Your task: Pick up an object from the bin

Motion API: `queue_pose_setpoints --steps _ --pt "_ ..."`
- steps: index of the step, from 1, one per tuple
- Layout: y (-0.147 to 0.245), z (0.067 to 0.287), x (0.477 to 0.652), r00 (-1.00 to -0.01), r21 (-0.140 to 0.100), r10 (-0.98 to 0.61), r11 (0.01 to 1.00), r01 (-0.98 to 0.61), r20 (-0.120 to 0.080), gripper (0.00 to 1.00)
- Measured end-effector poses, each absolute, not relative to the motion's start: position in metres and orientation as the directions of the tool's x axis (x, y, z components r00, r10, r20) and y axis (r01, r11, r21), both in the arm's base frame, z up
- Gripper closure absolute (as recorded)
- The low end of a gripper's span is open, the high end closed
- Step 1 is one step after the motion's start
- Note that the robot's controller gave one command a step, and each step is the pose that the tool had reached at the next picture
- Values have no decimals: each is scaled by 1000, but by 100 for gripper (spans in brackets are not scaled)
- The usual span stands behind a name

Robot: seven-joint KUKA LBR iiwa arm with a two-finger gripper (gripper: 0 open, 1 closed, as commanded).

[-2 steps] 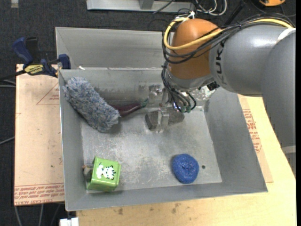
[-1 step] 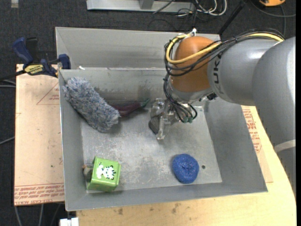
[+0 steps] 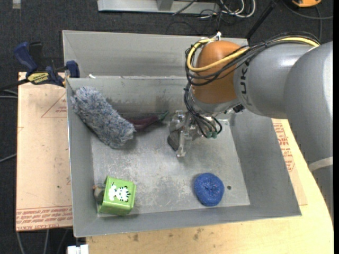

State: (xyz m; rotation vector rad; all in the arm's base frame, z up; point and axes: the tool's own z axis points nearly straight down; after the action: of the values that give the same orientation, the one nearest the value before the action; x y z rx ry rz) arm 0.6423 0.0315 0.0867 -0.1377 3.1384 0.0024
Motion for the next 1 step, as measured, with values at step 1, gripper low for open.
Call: queue_pose_setpoints --steps 1 --pt "33 99 639 -981 1 -192 981 -192 3 100"
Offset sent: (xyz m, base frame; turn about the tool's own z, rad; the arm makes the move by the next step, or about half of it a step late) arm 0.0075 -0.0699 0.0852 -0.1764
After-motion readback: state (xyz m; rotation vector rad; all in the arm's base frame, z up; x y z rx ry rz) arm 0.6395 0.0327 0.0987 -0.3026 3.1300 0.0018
